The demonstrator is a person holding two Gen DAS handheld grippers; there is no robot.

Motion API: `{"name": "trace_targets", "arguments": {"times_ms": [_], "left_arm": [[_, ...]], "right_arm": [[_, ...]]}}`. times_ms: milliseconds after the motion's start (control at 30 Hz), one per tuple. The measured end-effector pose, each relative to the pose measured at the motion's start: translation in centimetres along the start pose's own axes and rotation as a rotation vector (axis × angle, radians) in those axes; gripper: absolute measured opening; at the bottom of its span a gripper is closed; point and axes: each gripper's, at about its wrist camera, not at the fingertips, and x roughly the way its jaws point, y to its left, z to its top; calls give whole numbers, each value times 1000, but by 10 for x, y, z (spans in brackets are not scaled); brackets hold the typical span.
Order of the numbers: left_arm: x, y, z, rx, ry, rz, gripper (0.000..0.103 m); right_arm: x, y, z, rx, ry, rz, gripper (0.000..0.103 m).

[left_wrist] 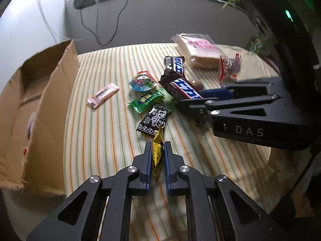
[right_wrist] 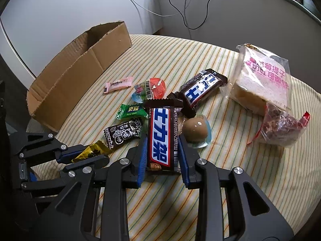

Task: Organize snacks
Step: 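Carry the chocolate bar and yellow packet into the box and release both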

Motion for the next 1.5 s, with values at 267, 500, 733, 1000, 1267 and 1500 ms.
{"name": "trace_targets", "arguments": {"times_ms": [267, 500, 733, 1000, 1267, 1500], "left_arm": [[-15, 9, -3, -95, -43, -42, 9], [-38, 23, 3, -133, -105, -41, 9], [-63, 45, 8, -163, -172, -8, 9], [-85, 81, 11, -214, -225, 50, 9], [-90, 116, 7, -256, -236, 96, 9], [-92, 137, 6, -284, -241, 128, 9]], "right_arm": [[-14, 6, -4, 6, -34, 1, 30], [-32, 16, 1, -1, -69, -1, 30], [-45, 39, 14, -35, -101, 5, 30], [-41, 73, 43, -78, -127, 28, 30], [-24, 107, 69, -126, -129, 57, 30], [-10, 134, 89, -170, -126, 80, 30]]}}
